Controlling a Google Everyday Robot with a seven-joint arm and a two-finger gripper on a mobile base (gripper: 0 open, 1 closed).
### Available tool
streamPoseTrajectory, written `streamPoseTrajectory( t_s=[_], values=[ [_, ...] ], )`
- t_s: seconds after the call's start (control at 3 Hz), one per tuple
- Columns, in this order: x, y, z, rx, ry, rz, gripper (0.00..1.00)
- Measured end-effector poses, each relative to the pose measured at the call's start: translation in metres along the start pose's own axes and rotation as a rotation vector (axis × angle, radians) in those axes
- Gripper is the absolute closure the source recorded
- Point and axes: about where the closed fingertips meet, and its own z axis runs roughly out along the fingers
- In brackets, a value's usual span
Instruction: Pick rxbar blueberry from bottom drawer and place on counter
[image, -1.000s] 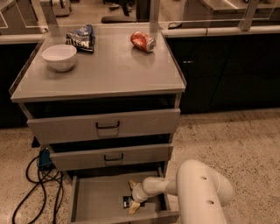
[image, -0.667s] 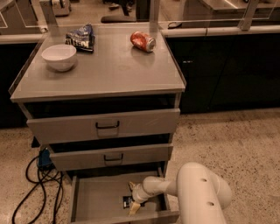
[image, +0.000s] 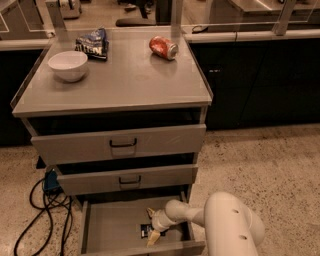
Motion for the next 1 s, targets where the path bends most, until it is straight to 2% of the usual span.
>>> streamPoseTrajectory(
  t_s=[1.0],
  values=[
    [-0.0054, -0.0003, -0.0078, 0.000, 0.000, 0.000, 0.89]
  ],
)
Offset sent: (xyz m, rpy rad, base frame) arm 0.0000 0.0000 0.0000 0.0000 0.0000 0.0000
